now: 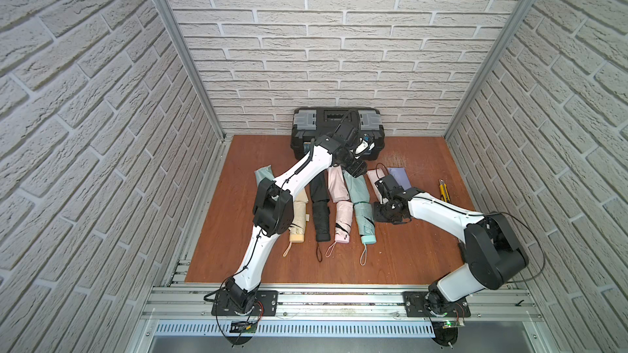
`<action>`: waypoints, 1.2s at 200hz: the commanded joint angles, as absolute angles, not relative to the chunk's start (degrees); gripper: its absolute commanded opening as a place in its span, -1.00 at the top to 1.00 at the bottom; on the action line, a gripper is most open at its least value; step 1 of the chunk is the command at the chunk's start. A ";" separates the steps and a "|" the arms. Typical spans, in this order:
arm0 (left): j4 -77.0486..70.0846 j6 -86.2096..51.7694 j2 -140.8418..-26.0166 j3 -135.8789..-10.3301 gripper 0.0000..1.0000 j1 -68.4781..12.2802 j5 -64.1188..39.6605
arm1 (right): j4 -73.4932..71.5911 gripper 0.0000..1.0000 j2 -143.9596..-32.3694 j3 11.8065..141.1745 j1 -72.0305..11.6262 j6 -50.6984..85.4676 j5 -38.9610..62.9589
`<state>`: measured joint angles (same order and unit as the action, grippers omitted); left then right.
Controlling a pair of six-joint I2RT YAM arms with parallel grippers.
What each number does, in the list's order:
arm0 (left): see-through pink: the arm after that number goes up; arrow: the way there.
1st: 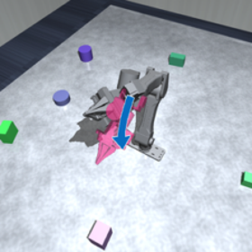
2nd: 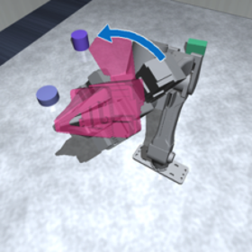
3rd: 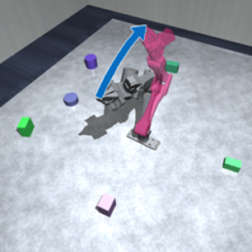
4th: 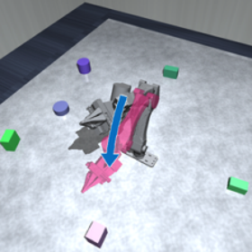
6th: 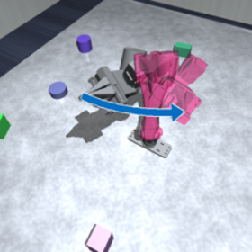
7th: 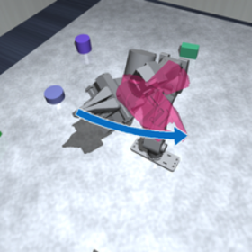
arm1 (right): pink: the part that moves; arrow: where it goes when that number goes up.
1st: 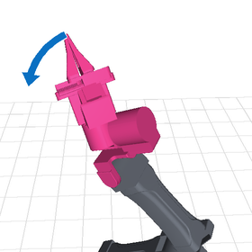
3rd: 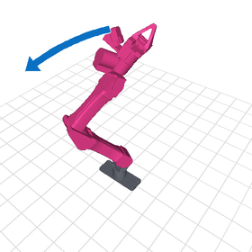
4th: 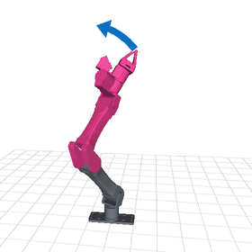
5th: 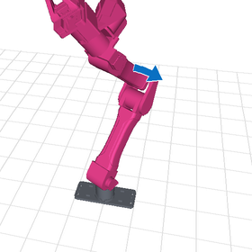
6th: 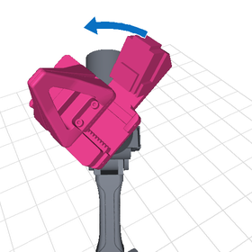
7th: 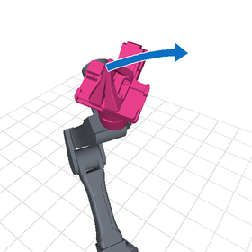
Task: Take umbrellas out of sleeves
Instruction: Adjust the umbrella at the center of the board, then take out the umbrella from the umbrella sleeve.
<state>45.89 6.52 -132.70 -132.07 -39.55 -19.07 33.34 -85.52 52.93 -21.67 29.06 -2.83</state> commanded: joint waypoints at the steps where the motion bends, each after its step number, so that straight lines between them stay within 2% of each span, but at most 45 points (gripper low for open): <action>1: 50.10 9.45 -138.33 -138.85 -0.31 -41.15 -21.62 | 36.07 0.57 -83.40 53.56 -19.26 26.77 -4.92; 12: 51.11 8.14 -140.94 -142.48 -0.31 -41.39 -21.62 | 36.64 0.52 -83.95 53.79 -18.19 26.02 -4.79; 17: 51.30 7.44 -142.01 -144.12 -0.31 -41.40 -21.70 | 36.81 0.38 -84.22 53.79 -17.74 25.86 -4.75; 41: 49.76 4.53 -145.41 -147.94 -0.32 -41.57 -23.37 | 36.43 0.34 -86.05 53.55 -15.47 25.03 -3.43; 49: 48.51 3.41 -146.05 -148.33 -0.34 -41.63 -24.14 | 36.09 0.26 -86.80 53.61 -14.80 24.80 -2.97; 82: 43.37 -1.14 -147.66 -148.16 -0.34 -41.84 -27.30 | 34.48 0.23 -88.01 54.44 -13.55 24.07 -1.69; 112: 40.08 -4.35 -149.08 -148.25 -0.38 -41.95 -25.71 | 33.60 0.20 -91.21 56.24 -13.19 23.03 -0.89; 117: 39.56 -4.95 -149.46 -148.34 -0.40 -42.00 -25.40 | 33.45 0.10 -91.75 56.41 -13.18 23.07 -0.90; 133: 38.55 -6.70 -150.63 -148.63 -0.41 -41.87 -24.22 | 32.42 0.01 -93.33 56.78 -13.15 23.30 -0.63; 177: 37.31 -9.15 -151.53 -148.99 -0.39 -41.54 -25.36 | 31.73 0.06 -96.73 58.54 -13.01 23.21 -1.30; 230: 36.81 -8.87 -149.26 -145.27 -0.38 -41.05 -25.65 | 31.93 0.38 -98.35 59.28 -13.01 23.95 -1.68; 240: 36.72 -8.80 -148.66 -144.43 -0.37 -40.94 -25.91 | 32.37 0.39 -98.51 59.40 -13.01 24.04 -2.09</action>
